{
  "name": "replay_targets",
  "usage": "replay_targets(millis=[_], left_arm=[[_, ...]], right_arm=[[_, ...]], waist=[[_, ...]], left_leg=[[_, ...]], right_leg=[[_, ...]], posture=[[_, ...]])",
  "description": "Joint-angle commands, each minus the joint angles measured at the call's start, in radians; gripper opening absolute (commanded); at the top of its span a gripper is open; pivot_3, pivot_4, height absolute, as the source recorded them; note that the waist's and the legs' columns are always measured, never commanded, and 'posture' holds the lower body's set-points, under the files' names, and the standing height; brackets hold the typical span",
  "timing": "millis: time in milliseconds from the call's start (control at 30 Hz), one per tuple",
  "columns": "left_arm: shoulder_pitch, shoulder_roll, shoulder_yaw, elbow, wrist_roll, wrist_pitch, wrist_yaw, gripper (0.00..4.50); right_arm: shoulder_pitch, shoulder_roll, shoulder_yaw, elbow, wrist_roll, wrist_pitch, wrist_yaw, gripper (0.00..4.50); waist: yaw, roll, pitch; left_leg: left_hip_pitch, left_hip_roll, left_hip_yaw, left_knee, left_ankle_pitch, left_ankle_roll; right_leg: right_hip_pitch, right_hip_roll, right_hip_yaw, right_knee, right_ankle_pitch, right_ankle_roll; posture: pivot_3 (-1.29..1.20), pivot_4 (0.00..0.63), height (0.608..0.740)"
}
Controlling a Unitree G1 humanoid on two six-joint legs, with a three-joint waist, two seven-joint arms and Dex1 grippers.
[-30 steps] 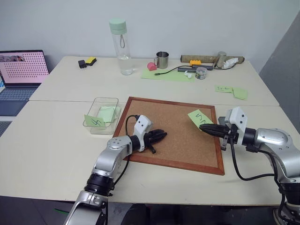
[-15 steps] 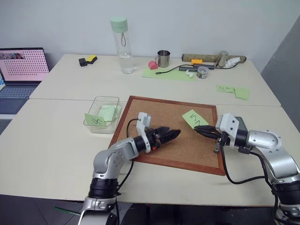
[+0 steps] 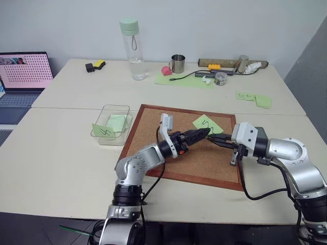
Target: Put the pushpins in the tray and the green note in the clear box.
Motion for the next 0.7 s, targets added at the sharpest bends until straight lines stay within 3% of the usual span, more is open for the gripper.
replay_targets(millis=[33,100,200,300,700], left_arm=[[-0.038,-0.017,-0.019,0.036,0.029,-0.070,-0.007,4.42],[-0.055,-0.024,-0.012,0.060,0.036,-0.099,-0.007,4.42],[-0.069,-0.024,-0.006,0.081,0.037,-0.117,-0.018,4.05],[-0.064,-0.015,-0.015,0.074,0.033,-0.116,-0.031,3.33],[-0.065,-0.009,-0.027,0.084,0.051,-0.129,-0.031,1.27]], right_arm=[[-0.015,-0.002,0.000,-0.042,0.013,0.003,0.005,0.00],[-0.015,-0.003,0.001,-0.041,0.013,0.003,0.006,0.00],[-0.017,-0.001,0.005,-0.032,0.011,-0.001,0.007,0.00],[-0.019,-0.001,0.007,-0.024,0.008,-0.005,0.008,0.00],[-0.020,0.006,0.015,-0.013,0.003,-0.019,0.003,0.00]], waist=[[0.002,0.000,0.000],[0.002,0.000,0.000],[0.002,0.000,0.000],[0.002,0.000,0.000],[0.002,0.000,0.000]], left_leg=[[0.000,0.000,0.000,0.000,0.000,0.000],[0.000,0.000,0.000,0.000,0.000,0.000],[0.000,0.000,0.000,0.000,0.000,0.000],[0.000,0.000,0.000,0.000,0.000,0.000],[0.000,0.000,0.000,0.000,0.000,0.000]], right_leg=[[0.000,0.000,0.000,0.000,0.000,0.000],[0.000,0.000,0.000,0.000,0.000,0.000],[0.000,0.000,0.000,0.000,0.000,0.000],[0.000,0.000,0.000,0.000,0.000,0.000],[0.000,0.000,0.000,0.000,0.000,0.000]], posture=[[0.00,0.150,0.740],[0.00,0.150,0.740],[0.00,0.150,0.740],[0.00,0.150,0.740],[0.00,0.150,0.740]])
